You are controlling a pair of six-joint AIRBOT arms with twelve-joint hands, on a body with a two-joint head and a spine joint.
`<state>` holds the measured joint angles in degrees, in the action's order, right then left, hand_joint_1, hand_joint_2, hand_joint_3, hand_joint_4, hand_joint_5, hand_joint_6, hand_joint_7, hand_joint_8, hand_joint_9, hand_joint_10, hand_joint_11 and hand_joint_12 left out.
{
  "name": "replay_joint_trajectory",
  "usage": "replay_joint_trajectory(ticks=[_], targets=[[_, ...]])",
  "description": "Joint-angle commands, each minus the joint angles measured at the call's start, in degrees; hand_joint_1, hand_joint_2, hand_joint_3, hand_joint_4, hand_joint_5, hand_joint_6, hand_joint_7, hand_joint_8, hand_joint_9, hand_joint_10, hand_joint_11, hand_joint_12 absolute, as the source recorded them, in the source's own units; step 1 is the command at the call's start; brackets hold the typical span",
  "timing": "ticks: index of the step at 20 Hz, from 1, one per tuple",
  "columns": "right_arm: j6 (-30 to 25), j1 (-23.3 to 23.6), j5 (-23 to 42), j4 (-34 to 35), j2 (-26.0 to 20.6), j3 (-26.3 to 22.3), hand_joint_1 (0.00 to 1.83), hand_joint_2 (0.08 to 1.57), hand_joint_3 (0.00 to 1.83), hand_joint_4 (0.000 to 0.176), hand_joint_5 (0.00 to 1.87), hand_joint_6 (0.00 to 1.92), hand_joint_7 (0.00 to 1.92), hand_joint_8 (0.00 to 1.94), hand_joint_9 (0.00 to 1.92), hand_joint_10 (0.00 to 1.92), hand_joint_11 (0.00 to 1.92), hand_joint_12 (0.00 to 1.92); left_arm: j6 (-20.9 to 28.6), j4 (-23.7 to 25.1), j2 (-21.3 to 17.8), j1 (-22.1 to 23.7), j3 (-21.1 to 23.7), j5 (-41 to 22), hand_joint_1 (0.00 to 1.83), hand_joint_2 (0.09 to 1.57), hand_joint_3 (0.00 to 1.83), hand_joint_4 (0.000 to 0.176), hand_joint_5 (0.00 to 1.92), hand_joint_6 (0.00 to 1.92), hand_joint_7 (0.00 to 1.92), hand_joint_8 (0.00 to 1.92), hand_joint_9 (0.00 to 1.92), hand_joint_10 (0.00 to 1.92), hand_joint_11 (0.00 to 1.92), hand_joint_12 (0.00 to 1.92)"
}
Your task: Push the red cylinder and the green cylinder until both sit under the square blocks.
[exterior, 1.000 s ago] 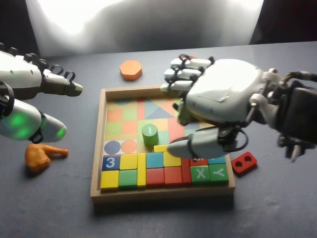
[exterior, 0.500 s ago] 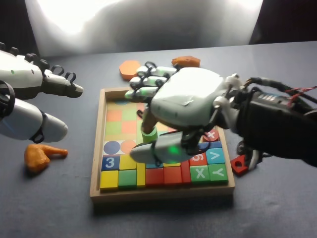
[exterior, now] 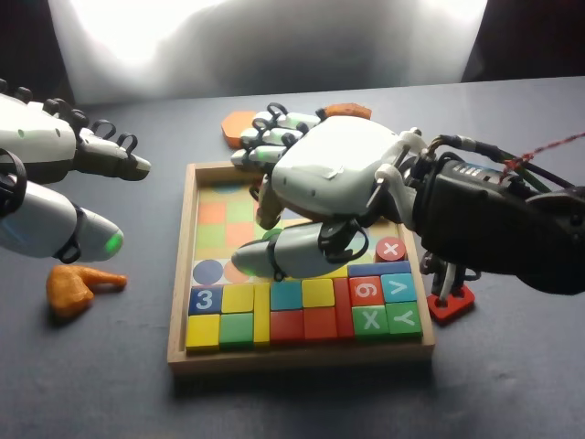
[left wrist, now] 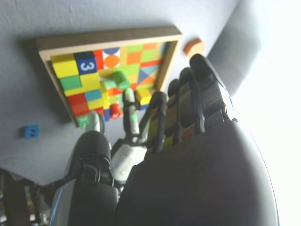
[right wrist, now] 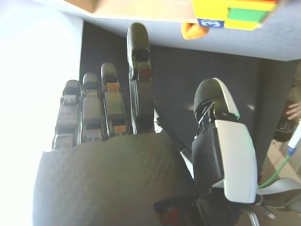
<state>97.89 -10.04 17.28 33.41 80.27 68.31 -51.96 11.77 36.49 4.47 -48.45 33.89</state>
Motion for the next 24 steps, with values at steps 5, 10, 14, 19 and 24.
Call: replay_joint_trajectory(ticks=[5, 10, 14, 19, 24], targets=[[-0.07, -0.01, 4.56, -0.88, 0.13, 0.34, 0.02, 1.17, 0.0, 0.0, 0.9, 0.0, 0.23, 0.01, 0.06, 0.01, 0.0, 0.0, 0.08, 0.88, -0.65, 0.45, -0.11, -4.4, 0.08, 1.38, 0.0, 0.036, 0.08, 0.0, 0.11, 0.0, 0.13, 0.0, 0.0, 0.6], [0.11, -0.65, 4.86, -0.89, 0.68, 0.59, 0.01, 1.18, 0.0, 0.0, 0.9, 0.01, 0.23, 0.01, 0.06, 0.01, 0.0, 0.0, -0.08, 0.88, -0.65, 0.61, -0.1, -4.4, 0.08, 1.38, 0.0, 0.039, 0.09, 0.0, 0.11, 0.0, 0.13, 0.0, 0.0, 0.62], [2.18, -2.06, 5.26, -0.93, 1.23, 0.68, 0.0, 1.18, 0.0, 0.0, 0.89, 0.0, 0.22, 0.0, 0.04, 0.0, 0.0, 0.0, -0.09, 0.88, -0.65, 0.66, -0.04, -4.03, 0.08, 1.37, 0.0, 0.039, 0.09, 0.0, 0.1, 0.0, 0.12, 0.0, 0.0, 0.64], [2.13, -2.01, 3.69, -0.92, 0.4, 0.74, 0.0, 1.18, 0.0, 0.0, 0.9, 0.0, 0.21, 0.0, 0.04, 0.0, 0.0, 0.0, -0.21, 0.88, -0.65, 0.69, -0.09, -4.03, 0.1, 1.37, 0.0, 0.037, 0.09, 0.0, 0.12, 0.01, 0.13, 0.01, 0.0, 0.59], [0.06, -2.69, 0.78, -0.9, -1.99, 0.18, 0.0, 1.19, 0.0, 0.0, 0.89, 0.0, 0.21, 0.0, 0.04, 0.0, 0.0, 0.0, -0.23, 0.88, -0.65, 0.74, -0.07, -4.03, 0.08, 1.38, 0.0, 0.034, 0.08, 0.0, 0.1, 0.0, 0.12, 0.0, 0.0, 0.58]])
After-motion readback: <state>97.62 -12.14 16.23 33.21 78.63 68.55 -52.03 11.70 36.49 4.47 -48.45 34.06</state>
